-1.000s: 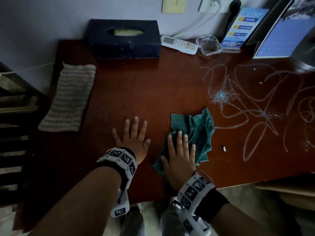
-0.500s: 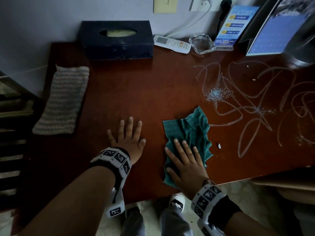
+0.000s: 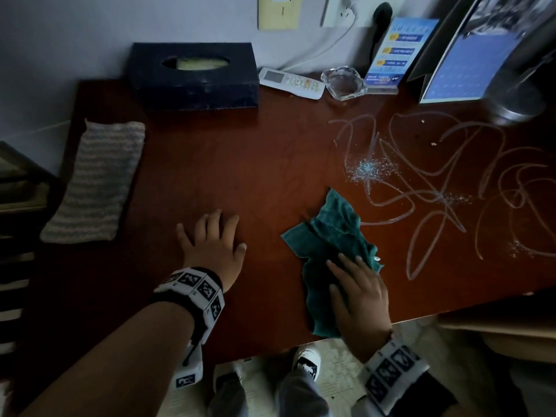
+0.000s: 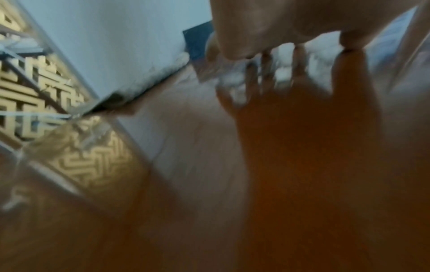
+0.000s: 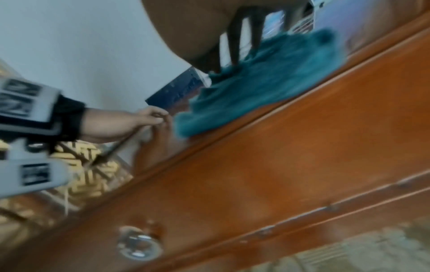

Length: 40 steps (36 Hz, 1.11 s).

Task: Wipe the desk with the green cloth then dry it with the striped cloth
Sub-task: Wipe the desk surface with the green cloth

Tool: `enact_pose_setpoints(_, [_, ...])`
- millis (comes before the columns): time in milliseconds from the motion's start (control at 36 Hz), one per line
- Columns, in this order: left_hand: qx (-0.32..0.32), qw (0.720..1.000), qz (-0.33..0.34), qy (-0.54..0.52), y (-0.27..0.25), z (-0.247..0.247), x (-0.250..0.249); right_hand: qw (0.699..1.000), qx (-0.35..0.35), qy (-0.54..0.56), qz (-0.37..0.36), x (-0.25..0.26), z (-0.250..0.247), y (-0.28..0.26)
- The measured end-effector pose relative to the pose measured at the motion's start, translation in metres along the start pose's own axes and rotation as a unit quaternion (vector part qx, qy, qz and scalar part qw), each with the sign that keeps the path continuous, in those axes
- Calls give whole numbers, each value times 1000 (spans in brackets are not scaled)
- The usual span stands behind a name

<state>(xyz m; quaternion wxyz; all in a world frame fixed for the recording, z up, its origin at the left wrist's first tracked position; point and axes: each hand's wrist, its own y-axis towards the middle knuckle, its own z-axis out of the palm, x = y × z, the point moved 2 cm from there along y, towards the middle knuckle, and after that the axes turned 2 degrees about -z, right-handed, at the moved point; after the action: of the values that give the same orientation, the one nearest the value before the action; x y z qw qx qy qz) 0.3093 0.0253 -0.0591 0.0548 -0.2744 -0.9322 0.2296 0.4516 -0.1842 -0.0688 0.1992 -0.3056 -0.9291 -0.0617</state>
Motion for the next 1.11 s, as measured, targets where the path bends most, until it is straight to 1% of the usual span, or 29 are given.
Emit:
enact_pose_setpoints(28, [-9, 1000, -1, 0, 2, -3, -3, 999, 20, -15, 36, 5, 4, -2])
enact_pose_setpoints(83, [-14, 1000, 1, -15, 8, -9, -10, 990, 86, -35, 103, 13, 14, -8])
enact_pose_setpoints(111, [-12, 1000, 5, -24, 11, -12, -14, 986, 101, -46, 121, 13, 19, -10])
enact_pose_setpoints(194, [-9, 999, 22, -37, 22, -18, -27, 983, 120, -59, 125, 9, 24, -12])
enact_pose_setpoints(278, [8, 999, 36, -32, 32, -19, -40, 982, 148, -75, 90, -4, 21, -11])
enact_pose_setpoints(333, [15, 999, 41, -29, 39, -18, -48, 981, 153, -101, 55, -15, 16, -10])
enact_pose_setpoints(472, [40, 998, 47, -27, 51, -16, -64, 974, 171, -147, -7, -40, 5, 2])
enact_pose_setpoints(583, [63, 997, 31, -16, 55, -13, -72, 957, 223, -179, -38, -56, -5, 15])
enact_pose_setpoints(694, [81, 996, 20, -24, 57, -11, -74, 941, 255, -199, -97, -74, -14, 31])
enact_pose_setpoints(750, [91, 995, 20, -25, 57, -12, -74, 944, 247, -181, -122, -82, -18, 37])
enact_pose_setpoints(805, [96, 995, 21, -27, 57, -14, -75, 949, 236, -162, -132, -83, -23, 40])
enact_pose_setpoints(861, [98, 995, 21, -27, 57, -14, -75, 955, 222, -155, -121, -77, -27, 41])
enact_pose_setpoints(917, [98, 995, 21, -26, 57, -13, -75, 970, 180, -130, -98, -63, -28, 38])
enact_pose_setpoints(944, [98, 995, 22, -27, 57, -13, -74, 978, 155, -119, -77, -56, -25, 35])
enact_pose_setpoints(1000, [100, 994, 23, -27, 58, -13, -74, 989, 113, -96, -15, -42, -19, 27])
enact_pose_setpoints(1055, [104, 994, 23, -27, 58, -13, -74, 990, 113, -64, 57, -32, -13, 20])
enact_pose_setpoints(1111, [103, 994, 21, -29, 59, -13, -74, 980, 160, -53, 109, -27, -6, 16])
